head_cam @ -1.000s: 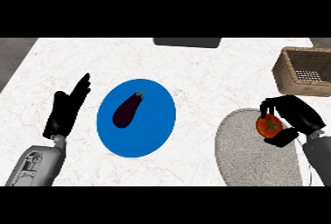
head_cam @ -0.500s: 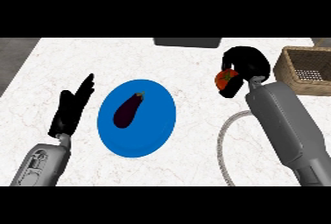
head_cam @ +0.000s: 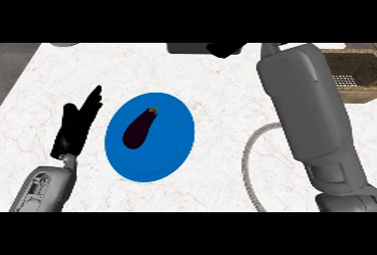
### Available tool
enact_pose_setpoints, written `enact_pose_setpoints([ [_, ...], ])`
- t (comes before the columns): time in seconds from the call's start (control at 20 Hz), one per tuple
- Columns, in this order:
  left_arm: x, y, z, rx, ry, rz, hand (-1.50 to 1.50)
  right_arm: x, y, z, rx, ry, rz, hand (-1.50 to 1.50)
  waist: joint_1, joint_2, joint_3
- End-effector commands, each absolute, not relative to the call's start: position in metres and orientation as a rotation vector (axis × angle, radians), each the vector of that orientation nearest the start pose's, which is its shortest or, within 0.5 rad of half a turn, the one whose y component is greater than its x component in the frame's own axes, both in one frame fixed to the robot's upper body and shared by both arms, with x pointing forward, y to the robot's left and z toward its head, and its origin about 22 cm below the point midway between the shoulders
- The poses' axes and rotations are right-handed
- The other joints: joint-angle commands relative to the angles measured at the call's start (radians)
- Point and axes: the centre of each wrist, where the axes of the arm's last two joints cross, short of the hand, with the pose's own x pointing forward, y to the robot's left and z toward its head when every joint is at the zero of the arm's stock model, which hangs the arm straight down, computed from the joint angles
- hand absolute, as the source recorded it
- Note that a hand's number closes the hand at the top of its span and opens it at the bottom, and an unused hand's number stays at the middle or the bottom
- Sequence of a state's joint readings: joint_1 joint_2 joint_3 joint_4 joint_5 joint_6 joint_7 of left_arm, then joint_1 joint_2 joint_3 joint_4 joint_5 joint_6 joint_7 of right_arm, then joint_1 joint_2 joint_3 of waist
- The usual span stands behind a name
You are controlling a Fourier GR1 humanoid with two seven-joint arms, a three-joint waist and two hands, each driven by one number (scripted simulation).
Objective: Pick the tomato from the placemat and place it in the basket
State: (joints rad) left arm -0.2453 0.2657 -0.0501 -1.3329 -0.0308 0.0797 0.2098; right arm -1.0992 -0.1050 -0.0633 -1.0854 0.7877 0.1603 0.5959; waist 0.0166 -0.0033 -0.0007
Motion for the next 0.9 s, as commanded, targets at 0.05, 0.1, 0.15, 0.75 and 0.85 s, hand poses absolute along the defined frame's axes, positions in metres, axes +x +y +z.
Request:
enact_pose_setpoints([
  [0.05, 0.294, 0.262, 0.012, 0.271, -1.345, -0.221, 0.00, 0.398, -0.121, 0.325, -0.782, -1.593, 0.497, 1.50, -0.014, -0.002, 0.000],
  [0.1, 0.292, 0.263, 0.020, 0.250, -1.352, -0.234, 0.00, 0.406, -0.120, 0.345, -0.821, -1.587, 0.474, 1.50, 0.006, 0.003, 0.000],
  [0.15, 0.304, 0.272, 0.035, 0.258, -1.352, -0.233, 0.00, 0.398, -0.114, 0.354, -0.832, -1.597, 0.486, 1.50, -0.006, 0.001, 0.000],
  [0.75, 0.293, 0.267, 0.029, 0.246, -1.352, -0.242, 0.00, 0.405, -0.159, 0.448, -0.969, -1.554, 0.327, 1.50, 0.012, 0.007, 0.000],
  [0.85, 0.297, 0.268, 0.036, 0.232, -1.360, -0.234, 0.00, 0.404, -0.189, 0.460, -1.043, -1.507, 0.356, 1.50, 0.008, 0.008, 0.000],
])
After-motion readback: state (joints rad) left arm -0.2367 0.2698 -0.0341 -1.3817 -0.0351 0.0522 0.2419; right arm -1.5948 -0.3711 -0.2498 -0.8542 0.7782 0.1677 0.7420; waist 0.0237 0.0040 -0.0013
